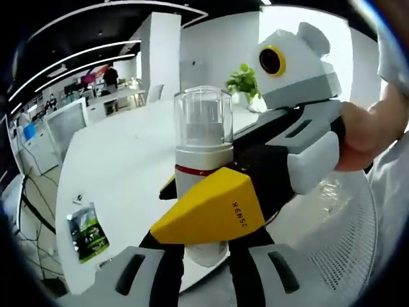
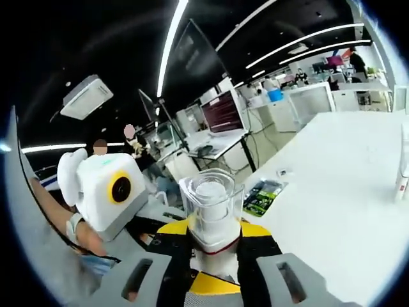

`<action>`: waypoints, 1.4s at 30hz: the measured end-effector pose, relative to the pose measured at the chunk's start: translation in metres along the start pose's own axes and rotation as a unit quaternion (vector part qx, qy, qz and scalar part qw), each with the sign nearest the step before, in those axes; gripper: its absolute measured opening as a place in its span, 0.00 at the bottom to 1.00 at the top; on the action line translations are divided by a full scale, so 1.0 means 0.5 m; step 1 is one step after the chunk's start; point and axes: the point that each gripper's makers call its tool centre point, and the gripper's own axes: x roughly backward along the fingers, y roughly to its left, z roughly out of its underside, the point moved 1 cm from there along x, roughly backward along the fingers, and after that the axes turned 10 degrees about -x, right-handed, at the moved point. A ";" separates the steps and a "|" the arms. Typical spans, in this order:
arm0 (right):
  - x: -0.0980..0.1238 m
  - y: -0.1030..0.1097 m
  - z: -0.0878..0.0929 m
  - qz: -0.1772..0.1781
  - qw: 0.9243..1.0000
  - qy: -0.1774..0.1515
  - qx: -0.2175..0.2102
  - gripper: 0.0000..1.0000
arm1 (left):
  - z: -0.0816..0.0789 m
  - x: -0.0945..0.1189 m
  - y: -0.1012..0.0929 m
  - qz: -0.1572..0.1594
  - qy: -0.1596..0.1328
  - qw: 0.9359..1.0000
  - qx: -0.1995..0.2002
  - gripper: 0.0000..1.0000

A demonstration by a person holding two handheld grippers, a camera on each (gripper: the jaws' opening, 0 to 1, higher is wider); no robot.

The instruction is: Arrange the skincare products in the storage area until every visible bottle or jar stands upright without overlapping.

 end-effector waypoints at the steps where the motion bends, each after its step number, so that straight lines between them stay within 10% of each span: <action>1: 0.005 0.003 -0.006 -0.009 1.000 -0.006 0.009 0.19 | -0.008 0.002 0.007 -0.016 0.003 0.999 -0.028 0.25; 12: 0.094 0.023 -0.005 -0.109 0.991 0.008 0.077 0.18 | -0.065 -0.008 -0.079 0.087 -0.071 0.994 0.003 0.23; 22: 0.191 0.058 0.013 -0.270 0.960 0.027 0.073 0.18 | -0.122 -0.006 -0.190 0.224 -0.140 0.962 0.067 0.24; 31: 0.184 0.021 0.011 -0.263 0.964 0.024 0.034 0.19 | -0.115 -0.035 -0.183 0.200 -0.120 0.972 0.037 0.23; 42: 0.103 -0.073 0.010 -0.080 0.997 0.001 -0.025 0.22 | -0.045 -0.068 -0.068 0.028 -0.045 0.997 0.058 0.22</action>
